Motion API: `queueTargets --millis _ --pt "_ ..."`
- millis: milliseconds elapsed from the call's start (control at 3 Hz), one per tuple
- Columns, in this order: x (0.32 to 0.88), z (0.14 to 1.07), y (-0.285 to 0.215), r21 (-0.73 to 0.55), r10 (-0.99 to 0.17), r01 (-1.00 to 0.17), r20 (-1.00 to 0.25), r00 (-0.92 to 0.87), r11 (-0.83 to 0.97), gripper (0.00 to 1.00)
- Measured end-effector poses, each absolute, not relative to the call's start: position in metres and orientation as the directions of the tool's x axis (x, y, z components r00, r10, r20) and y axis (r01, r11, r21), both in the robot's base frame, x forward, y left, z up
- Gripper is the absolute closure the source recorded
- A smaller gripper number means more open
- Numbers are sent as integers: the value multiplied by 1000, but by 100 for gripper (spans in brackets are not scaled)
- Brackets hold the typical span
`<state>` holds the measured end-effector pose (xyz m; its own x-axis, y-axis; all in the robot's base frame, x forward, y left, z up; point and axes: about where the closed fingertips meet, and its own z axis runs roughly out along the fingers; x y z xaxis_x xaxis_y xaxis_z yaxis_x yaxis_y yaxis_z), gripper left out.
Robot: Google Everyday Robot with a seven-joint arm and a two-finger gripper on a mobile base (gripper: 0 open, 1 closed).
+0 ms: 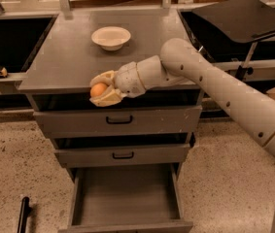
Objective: Place orange into bottom drawer
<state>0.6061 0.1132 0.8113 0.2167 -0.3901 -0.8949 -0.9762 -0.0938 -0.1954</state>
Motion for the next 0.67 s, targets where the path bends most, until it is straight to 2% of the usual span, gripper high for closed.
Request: queueTargets --millis 667 --pt "600 805 115 -174 -374 -979 -905 201 -106 100"
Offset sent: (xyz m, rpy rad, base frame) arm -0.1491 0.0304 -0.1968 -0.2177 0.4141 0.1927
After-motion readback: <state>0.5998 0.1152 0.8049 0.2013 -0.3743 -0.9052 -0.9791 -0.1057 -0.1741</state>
